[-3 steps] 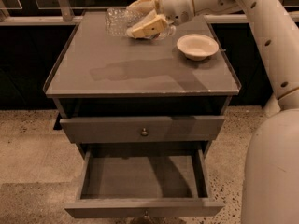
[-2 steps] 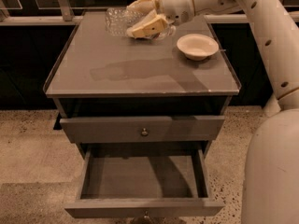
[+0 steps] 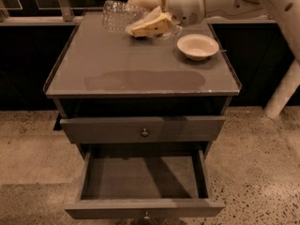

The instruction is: Place water bottle into middle drawer

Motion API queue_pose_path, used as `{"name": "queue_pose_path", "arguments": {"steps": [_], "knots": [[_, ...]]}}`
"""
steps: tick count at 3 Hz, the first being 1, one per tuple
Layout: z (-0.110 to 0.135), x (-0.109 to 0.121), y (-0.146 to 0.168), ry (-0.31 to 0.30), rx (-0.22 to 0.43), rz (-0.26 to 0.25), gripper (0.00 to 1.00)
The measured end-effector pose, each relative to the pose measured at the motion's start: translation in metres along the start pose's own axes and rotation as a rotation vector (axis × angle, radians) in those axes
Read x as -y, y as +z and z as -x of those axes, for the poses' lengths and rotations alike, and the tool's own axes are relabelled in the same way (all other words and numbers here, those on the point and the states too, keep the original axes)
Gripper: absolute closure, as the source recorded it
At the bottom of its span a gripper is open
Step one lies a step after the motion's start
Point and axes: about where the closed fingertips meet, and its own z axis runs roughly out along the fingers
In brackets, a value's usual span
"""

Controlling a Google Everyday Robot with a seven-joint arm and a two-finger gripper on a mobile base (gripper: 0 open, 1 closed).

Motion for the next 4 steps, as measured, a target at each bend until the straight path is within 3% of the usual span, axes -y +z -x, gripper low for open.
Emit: {"name": "queue_pose_path", "arguments": {"steps": [1, 2, 3, 4], "knots": [[0.076, -0.021, -0.011, -0.101, 0.101, -0.142, 1.0], [0.106, -0.04, -0.009, -0.076, 0.197, -0.284, 1.0], [0.108, -0.05, -0.005, -0.018, 0.217, -0.343, 1.0], [0.108, -0.05, -0.005, -0.017, 0.217, -0.343, 1.0]]}}
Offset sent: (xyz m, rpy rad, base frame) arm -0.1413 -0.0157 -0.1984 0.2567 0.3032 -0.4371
